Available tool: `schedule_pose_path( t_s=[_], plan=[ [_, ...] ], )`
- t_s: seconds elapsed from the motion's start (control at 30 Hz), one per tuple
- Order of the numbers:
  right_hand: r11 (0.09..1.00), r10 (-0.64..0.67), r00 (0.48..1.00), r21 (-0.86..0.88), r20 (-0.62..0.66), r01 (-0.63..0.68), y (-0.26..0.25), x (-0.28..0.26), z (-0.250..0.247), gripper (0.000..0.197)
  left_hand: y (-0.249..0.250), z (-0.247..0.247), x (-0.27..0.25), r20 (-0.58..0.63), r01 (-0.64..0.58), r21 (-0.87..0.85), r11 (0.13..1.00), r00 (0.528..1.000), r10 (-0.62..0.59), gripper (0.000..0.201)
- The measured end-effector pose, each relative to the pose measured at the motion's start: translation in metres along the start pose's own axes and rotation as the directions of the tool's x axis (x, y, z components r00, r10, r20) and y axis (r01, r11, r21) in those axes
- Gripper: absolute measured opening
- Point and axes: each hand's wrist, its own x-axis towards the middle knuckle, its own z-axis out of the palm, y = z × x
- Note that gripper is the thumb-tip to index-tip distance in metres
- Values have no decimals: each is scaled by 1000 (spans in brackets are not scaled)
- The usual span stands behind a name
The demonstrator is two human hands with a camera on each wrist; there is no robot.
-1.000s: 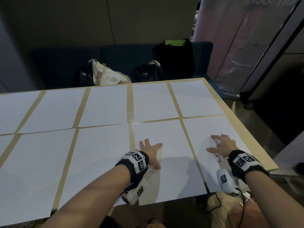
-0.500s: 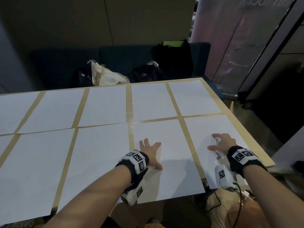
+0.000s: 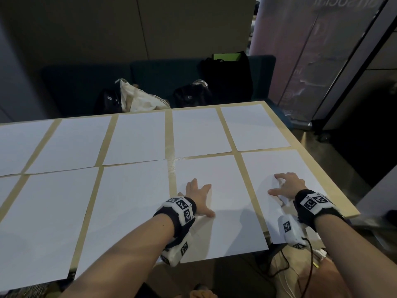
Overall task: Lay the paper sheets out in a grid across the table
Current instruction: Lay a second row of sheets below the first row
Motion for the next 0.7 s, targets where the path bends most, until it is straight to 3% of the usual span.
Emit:
schedule_pose_path(
  t_s=[0.7],
  plan=[
    [997,-1,999,78,-45,5,-4,6,3,74,1,-2,2,-48,15,-4,1000,999,-15,78]
  ],
)
